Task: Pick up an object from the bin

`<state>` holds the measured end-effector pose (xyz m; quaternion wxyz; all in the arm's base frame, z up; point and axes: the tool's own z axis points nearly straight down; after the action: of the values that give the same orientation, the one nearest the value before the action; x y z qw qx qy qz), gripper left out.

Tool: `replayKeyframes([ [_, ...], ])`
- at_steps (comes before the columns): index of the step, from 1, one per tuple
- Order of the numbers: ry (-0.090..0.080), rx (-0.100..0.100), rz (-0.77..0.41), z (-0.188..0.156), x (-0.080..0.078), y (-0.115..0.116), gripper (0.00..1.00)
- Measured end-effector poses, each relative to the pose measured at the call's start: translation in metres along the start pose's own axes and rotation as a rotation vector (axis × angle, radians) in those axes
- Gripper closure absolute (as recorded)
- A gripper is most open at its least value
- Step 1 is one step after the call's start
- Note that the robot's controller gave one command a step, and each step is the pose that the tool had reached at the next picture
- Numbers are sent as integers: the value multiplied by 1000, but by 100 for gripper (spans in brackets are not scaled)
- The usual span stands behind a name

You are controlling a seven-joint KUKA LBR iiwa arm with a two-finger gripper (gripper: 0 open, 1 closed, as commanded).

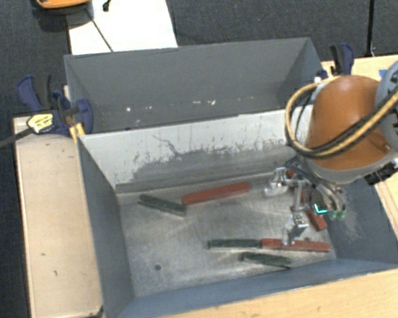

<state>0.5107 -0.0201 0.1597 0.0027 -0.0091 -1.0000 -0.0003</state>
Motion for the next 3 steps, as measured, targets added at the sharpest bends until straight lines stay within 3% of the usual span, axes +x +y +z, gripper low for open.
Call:
replayKeyframes([
  [1,-8,0,-1,-3,-2,0,0],
  [2,-7,1,19,82,19,5,100],
  [3,-7,1,19,82,19,5,100],
])
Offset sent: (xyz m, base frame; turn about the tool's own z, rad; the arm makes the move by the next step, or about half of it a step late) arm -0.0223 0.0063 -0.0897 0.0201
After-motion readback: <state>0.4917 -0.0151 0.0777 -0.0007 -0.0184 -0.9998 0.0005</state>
